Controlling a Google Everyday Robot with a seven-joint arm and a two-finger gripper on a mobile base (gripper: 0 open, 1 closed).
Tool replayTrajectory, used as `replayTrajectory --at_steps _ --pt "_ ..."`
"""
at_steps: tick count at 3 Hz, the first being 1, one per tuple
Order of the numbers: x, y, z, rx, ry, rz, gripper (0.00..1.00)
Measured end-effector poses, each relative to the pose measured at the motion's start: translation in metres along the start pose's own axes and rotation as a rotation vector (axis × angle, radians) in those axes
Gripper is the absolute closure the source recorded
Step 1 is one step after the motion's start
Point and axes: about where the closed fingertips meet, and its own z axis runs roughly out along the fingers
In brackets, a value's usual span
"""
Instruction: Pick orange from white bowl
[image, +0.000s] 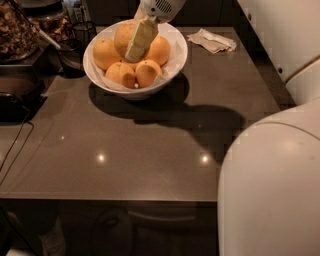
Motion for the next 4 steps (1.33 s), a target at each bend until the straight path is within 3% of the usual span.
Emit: replayTrajectory --at_steps 2,4 --pt "-0.006 0.056 -0.025 0.028 -0.069 0.054 1.00" --pt "-0.009 0.113 -0.042 0.046 -0.080 0.116 1.00"
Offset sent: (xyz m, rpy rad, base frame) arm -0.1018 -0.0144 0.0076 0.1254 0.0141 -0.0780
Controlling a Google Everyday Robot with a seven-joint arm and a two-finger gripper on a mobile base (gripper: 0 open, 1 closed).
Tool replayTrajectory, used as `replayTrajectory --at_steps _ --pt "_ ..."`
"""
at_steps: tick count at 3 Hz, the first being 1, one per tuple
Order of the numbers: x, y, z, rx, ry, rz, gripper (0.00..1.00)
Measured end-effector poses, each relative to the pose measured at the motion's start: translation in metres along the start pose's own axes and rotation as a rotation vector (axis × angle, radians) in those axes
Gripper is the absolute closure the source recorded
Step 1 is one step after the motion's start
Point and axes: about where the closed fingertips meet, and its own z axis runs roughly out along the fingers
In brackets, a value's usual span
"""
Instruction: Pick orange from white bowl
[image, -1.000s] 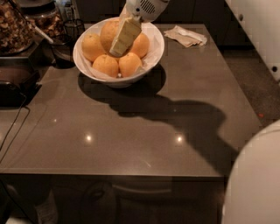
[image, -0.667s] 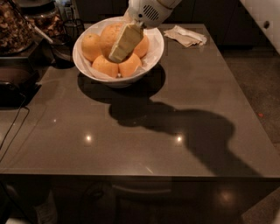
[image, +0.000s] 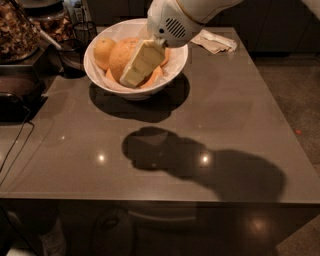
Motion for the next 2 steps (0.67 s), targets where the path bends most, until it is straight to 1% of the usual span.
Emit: replayTrajectory --at_steps 1,2 --pt "-0.0004 0.0258 -0.0105 0.011 0.012 0.038 1.00" --pt "-0.0001 0.0275 -0.0108 0.011 0.015 0.038 1.00"
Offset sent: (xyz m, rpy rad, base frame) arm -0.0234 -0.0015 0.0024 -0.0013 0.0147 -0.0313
